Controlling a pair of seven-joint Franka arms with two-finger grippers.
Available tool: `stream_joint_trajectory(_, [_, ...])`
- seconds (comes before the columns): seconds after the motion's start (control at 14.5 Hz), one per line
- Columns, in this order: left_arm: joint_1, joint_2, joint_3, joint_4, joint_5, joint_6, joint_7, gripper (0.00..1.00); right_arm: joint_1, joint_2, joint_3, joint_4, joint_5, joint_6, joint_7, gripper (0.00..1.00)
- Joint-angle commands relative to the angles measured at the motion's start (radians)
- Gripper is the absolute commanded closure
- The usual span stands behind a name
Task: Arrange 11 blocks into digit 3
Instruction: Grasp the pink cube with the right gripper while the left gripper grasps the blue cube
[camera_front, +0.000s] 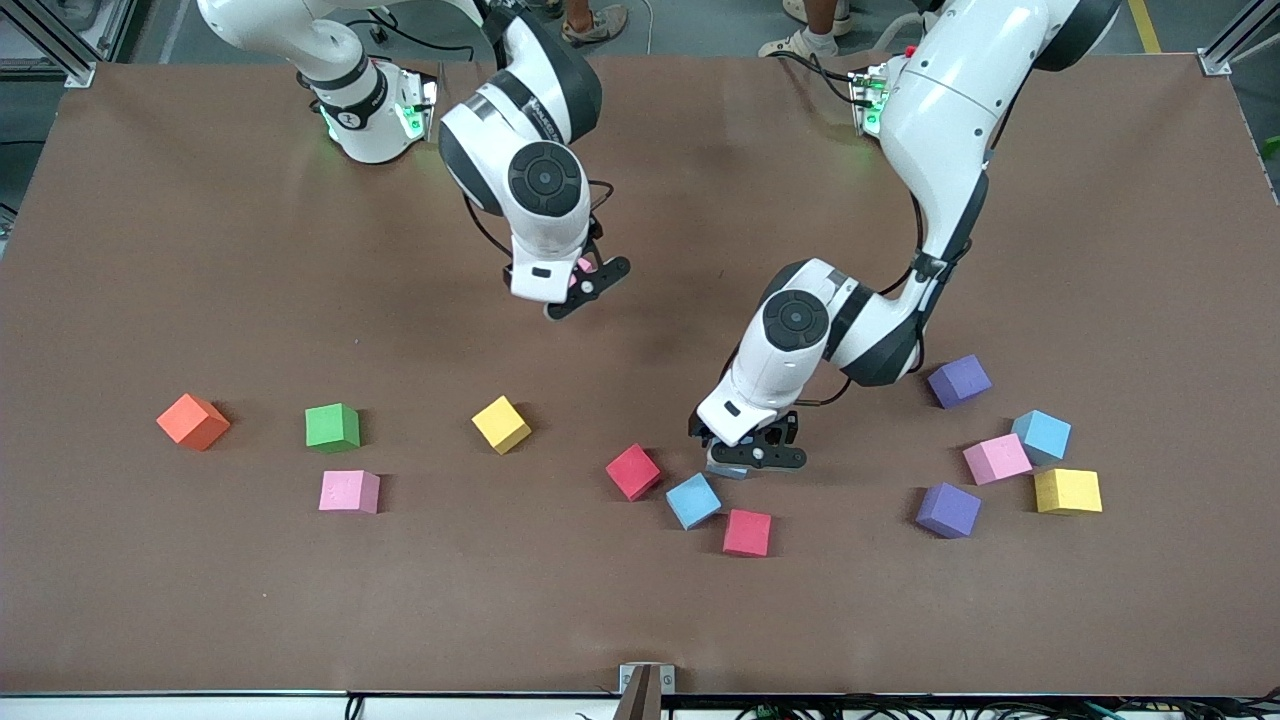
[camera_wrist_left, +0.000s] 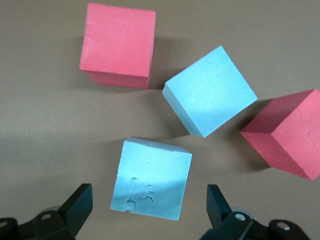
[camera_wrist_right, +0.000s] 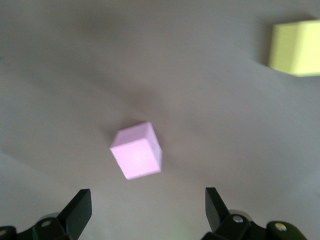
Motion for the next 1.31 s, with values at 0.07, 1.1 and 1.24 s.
stream_joint_trajectory(0.07, [-0.004, 0.033, 0.011, 0.009, 0.125, 0.027, -0.069, 0.00, -0.008, -0.151, 0.062, -0.344, 0.033, 0.311, -0.188, 0.00])
stream_joint_trajectory(1.1, [0.008, 0.056, 0.008, 0.018, 0.114, 0.070, -0.149, 0.62, -0.012, -0.140, 0.125, -0.527, 0.033, 0.558, -0.373, 0.00])
stream_joint_trajectory(1.24, [0.020, 0.033, 0.008, 0.017, 0.084, 0.064, -0.198, 0.76, -0.012, -0.115, 0.123, -0.527, 0.031, 0.590, -0.373, 0.00])
